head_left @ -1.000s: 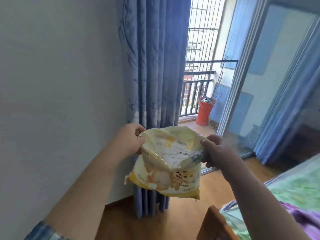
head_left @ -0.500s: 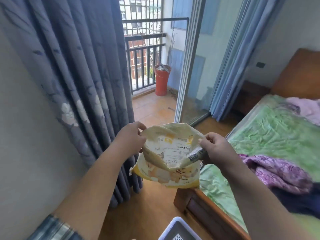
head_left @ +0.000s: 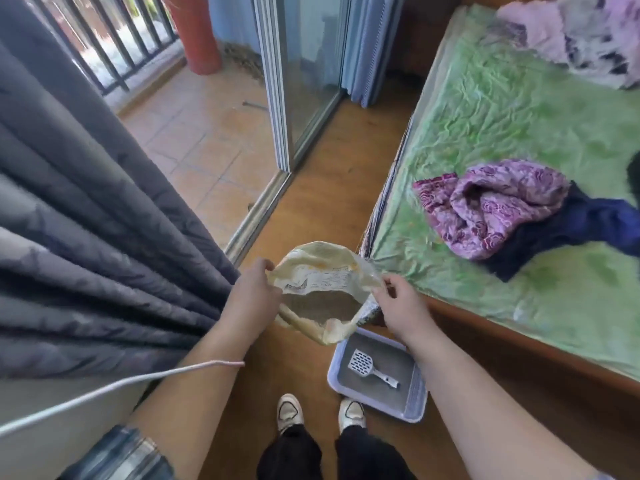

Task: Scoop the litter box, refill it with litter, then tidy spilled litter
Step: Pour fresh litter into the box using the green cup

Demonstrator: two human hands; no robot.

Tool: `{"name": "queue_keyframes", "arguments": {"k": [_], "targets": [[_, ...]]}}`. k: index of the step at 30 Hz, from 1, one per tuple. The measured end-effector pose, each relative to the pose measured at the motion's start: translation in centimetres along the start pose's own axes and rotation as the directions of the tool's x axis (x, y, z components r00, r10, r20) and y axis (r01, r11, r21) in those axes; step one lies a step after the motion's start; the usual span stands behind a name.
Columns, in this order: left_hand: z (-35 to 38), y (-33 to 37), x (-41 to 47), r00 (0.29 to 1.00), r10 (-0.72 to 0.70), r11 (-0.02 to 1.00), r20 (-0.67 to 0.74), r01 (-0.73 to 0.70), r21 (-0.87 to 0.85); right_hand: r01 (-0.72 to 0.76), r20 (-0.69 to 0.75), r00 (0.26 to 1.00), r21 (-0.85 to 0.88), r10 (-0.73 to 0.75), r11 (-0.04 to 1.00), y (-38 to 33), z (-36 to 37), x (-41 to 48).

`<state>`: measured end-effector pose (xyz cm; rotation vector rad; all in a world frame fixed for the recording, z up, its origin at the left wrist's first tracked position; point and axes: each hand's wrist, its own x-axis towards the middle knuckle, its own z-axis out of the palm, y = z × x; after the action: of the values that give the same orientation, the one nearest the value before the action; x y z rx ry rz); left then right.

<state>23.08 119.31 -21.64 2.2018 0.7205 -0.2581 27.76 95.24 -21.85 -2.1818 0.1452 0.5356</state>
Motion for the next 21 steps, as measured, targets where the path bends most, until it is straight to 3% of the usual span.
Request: {"name": "queue_keyframes", "arguments": {"k": [8, 15, 21], "targets": [[15.6, -15.7, 12.2, 0.979, -0.174, 0.983, 0.11, 0.166, 0.076, -0.217, 0.093, 0.971, -0.043, 0.22, 0.975, 15.2, 15.1, 13.2], [31.9, -31.4, 21.4, 0.961, -0.224, 0.972, 0.164, 0.208, 0.108, -0.297, 0.1, 0.948, -0.054, 0.301, 0.953, 31.9, 28.4, 24.8], [41.0, -39.6, 24.8, 0.931, -0.304, 0.952, 0.201, 0.289, 0.099, -0.36, 0.202, 0.897, -0.182, 0.393, 0.915, 41.8, 35.0, 29.8]]}}
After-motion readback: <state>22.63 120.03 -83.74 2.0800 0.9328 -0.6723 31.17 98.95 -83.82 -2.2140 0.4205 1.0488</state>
